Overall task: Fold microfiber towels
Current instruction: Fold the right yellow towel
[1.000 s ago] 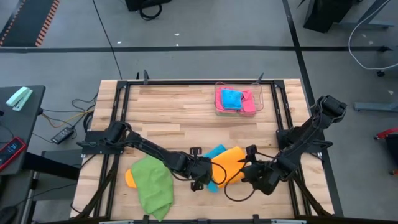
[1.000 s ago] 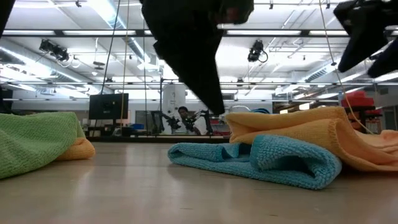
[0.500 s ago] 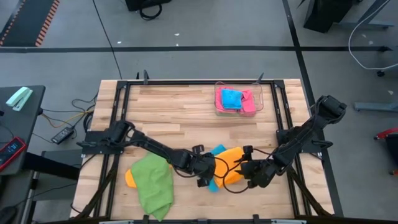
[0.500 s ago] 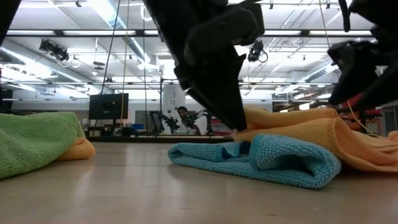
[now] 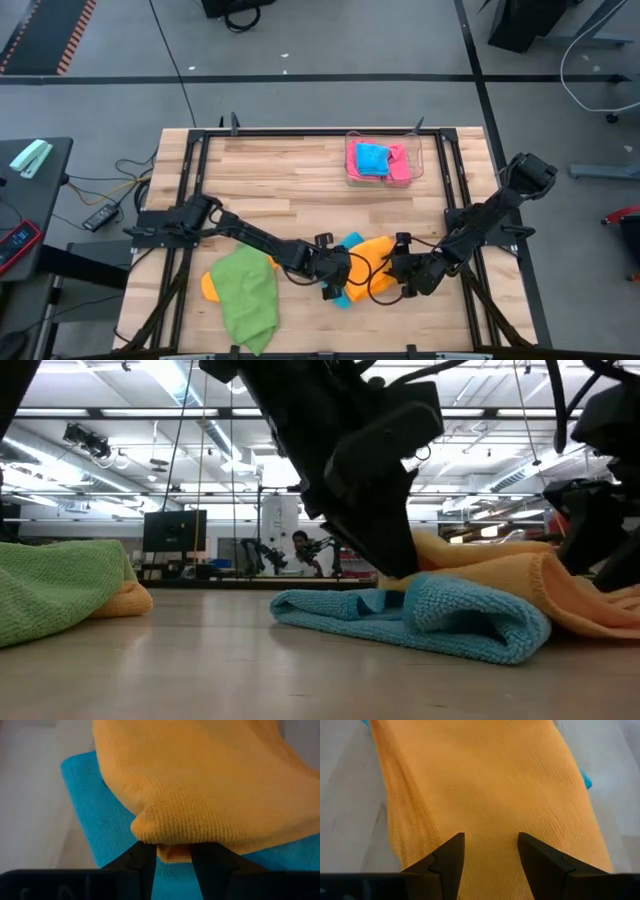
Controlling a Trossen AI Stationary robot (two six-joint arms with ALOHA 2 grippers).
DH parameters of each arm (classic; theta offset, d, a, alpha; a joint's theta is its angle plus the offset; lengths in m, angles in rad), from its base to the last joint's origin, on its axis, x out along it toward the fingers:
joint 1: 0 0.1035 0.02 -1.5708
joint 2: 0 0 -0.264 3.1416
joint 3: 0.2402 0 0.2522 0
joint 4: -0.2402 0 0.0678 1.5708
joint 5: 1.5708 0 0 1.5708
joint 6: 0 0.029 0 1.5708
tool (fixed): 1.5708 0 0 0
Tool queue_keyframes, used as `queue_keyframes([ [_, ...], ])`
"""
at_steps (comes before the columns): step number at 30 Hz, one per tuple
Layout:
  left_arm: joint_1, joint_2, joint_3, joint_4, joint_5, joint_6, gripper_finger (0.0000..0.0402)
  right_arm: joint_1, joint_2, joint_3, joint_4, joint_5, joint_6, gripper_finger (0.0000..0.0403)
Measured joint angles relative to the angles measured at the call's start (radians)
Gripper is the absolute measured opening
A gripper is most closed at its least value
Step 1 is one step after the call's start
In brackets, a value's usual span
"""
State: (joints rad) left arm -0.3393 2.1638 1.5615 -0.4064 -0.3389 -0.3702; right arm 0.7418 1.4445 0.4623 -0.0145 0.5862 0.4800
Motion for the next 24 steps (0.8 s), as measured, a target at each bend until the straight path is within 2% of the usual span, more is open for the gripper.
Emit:
queue_keyframes([
  [8, 0.0, 0.008, -0.001, 0.008, -0.028, 0.009, 0.0096, 0.0, 0.098, -0.006, 0.03, -0.036, 0.058, 0.0193],
  [17, -0.016, -0.005, 0.003, -0.042, -0.089, 0.033, 0.001, 0.006, 0.135, 0.001, 0.046, -0.036, 0.091, 0.0193],
  [24, -0.041, -0.025, 0.013, -0.165, -0.137, -0.055, 0.0018, 0.006, 0.135, 0.001, 0.041, -0.046, 0.098, 0.0193],
])
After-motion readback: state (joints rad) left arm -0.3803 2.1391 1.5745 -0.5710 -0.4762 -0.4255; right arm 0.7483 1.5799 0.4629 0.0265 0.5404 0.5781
